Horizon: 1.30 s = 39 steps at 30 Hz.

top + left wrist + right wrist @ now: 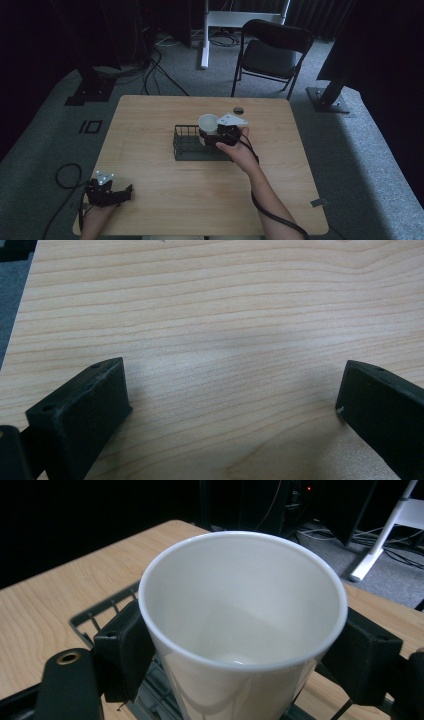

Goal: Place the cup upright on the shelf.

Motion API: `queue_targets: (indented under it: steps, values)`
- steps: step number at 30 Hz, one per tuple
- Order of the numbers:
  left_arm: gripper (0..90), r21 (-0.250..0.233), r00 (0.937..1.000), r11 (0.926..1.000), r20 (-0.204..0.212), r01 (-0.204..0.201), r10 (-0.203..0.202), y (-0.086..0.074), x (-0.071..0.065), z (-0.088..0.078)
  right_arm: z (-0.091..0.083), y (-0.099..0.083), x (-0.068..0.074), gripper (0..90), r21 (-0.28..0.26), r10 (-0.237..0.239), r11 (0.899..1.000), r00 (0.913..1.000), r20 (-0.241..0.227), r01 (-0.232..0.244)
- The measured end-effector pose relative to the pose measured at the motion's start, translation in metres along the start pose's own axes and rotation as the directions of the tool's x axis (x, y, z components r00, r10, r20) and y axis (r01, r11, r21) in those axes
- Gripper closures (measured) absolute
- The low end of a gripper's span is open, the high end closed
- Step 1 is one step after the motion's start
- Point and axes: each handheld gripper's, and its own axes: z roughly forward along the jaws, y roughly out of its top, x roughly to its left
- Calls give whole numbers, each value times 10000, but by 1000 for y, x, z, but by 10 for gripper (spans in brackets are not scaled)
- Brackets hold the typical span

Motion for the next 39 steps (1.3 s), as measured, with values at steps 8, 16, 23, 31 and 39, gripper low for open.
queue_targets:
  steps: [8,16,23,31,39]
  values:
    - [7,-4,10000,10000,33,-38,38,0,0,0,10,-6,1,208,211,142,9997,9999,-53,-141]
    - [7,-3,10000,10000,33,-40,40,0,0,0,16,-13,1,208,417,129,9990,9999,-59,-126]
    - [7,-3,10000,10000,32,-40,40,0,0,0,16,-14,1,206,346,102,9994,9999,-72,-99]
    - [7,-3,10000,10000,32,-40,40,0,0,0,15,-16,-1,174,226,330,9992,9992,-212,-326]
    - [7,-2,10000,10000,34,-37,37,0,0,0,8,-16,-3,124,148,391,9991,9986,-357,-386]
